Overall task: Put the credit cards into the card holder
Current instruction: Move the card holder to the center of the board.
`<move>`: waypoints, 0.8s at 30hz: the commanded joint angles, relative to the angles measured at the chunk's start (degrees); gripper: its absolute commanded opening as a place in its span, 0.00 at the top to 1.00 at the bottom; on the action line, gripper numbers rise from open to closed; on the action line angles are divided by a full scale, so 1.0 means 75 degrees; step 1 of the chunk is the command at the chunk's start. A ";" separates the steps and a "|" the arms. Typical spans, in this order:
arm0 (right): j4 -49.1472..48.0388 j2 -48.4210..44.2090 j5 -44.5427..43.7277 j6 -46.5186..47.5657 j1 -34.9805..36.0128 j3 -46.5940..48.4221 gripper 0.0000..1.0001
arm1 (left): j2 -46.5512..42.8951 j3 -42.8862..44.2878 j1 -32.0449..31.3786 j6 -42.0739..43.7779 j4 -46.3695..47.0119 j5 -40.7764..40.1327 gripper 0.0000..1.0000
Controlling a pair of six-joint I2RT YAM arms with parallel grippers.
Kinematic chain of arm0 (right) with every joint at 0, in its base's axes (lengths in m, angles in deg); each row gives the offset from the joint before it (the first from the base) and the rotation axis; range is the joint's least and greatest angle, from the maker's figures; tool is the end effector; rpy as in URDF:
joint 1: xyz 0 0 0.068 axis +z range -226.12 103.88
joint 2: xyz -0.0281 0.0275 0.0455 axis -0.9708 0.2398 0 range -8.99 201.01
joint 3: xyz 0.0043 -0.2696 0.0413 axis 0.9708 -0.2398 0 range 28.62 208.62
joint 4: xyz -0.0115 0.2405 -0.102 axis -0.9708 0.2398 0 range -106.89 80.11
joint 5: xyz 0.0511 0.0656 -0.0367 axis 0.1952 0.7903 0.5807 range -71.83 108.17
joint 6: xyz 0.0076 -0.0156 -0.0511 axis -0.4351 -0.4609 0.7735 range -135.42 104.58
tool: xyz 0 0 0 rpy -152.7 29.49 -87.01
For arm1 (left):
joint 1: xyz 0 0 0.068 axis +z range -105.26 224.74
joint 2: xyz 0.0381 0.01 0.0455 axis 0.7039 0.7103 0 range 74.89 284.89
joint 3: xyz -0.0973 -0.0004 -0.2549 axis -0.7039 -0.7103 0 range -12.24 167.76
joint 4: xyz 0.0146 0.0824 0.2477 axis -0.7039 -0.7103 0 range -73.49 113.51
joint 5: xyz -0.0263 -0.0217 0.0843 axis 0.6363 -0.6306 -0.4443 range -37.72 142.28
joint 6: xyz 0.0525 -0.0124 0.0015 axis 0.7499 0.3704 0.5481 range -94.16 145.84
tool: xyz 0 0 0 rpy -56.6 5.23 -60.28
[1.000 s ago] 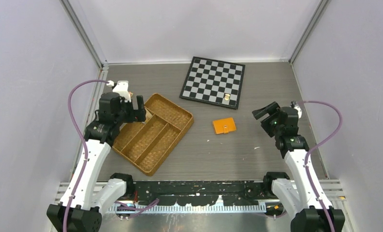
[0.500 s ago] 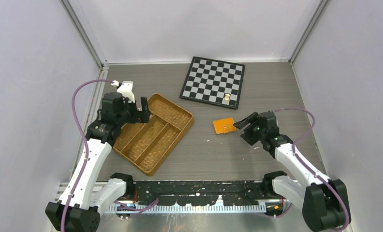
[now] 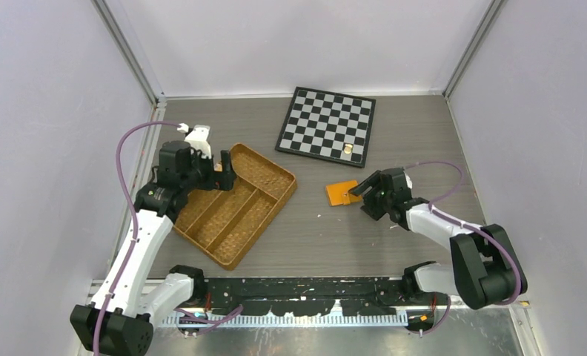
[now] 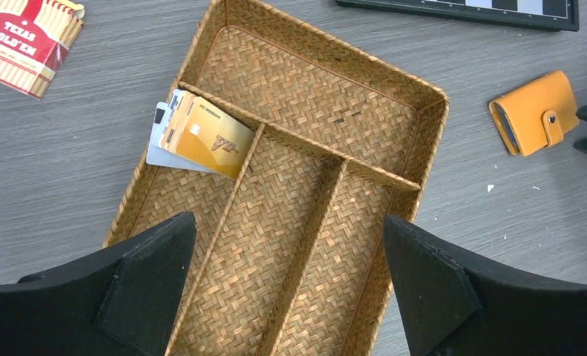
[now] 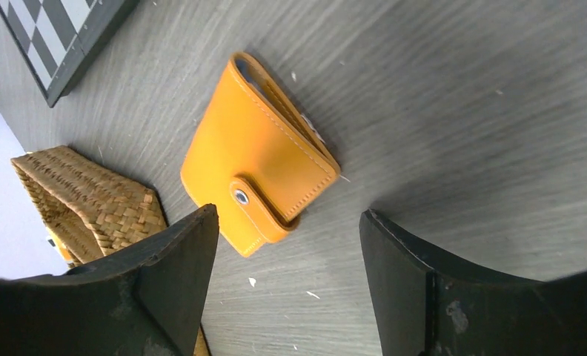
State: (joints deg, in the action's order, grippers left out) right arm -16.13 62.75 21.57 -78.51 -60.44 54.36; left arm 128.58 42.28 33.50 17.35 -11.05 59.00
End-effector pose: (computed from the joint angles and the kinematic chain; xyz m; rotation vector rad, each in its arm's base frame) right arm 0.2167 0.0631 0.1498 0.9812 2.3082 0.6882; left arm 0.1941 -0.0428 0.3290 0.1204 2.1697 -0.3248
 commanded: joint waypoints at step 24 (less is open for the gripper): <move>-0.0418 0.3063 -0.1208 0.2152 0.1595 0.2416 0.23 | 0.0131 -0.0039 -0.0195 0.0151 0.0223 0.0600 0.00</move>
State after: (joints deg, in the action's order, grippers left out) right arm -27.10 85.05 16.39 -68.19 -52.18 71.34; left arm 129.81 42.15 32.56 17.54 -11.01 62.41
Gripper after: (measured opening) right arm 0.761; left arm 0.996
